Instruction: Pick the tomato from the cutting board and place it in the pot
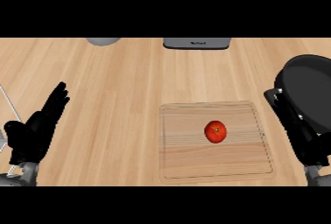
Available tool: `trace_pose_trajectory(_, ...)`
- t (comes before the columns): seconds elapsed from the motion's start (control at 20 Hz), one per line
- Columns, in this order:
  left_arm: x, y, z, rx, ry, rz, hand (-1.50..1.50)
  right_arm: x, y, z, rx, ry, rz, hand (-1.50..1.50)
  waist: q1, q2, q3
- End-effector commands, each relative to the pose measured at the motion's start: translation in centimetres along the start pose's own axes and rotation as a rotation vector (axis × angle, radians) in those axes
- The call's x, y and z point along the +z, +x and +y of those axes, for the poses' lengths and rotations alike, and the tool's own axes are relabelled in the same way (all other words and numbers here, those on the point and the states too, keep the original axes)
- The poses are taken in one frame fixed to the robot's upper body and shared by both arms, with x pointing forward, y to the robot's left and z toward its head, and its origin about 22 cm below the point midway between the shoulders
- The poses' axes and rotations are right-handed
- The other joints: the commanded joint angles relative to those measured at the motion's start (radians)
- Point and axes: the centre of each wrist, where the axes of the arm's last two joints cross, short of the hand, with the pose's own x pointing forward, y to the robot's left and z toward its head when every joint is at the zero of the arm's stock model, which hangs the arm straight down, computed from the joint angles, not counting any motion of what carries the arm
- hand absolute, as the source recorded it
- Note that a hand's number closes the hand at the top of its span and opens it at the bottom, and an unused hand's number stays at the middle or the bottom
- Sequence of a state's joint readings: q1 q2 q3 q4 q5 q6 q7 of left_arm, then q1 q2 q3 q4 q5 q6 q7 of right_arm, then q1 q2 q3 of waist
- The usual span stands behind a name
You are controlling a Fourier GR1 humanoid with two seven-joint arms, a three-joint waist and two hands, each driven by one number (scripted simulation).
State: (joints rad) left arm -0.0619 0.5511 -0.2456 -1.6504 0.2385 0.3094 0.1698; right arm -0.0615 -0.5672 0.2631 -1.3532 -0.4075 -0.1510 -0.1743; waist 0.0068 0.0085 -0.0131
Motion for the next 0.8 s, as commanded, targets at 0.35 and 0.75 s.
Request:
trace_pose_trajectory(0.35,-2.3,6.0,-3.1,0.219,-0.055,-0.287,0.00,-7.8,16.9,1.0,0.271,0.652,-0.633,1.50,0.118,0.020,0.012)
trace_pose_trajectory(0.75,-3.2,6.2,-3.4,0.266,-0.021,-0.314,0.00,-10.0,16.2,-0.8,0.177,1.010,-0.879,-1.50,0.098,0.032,0.022)
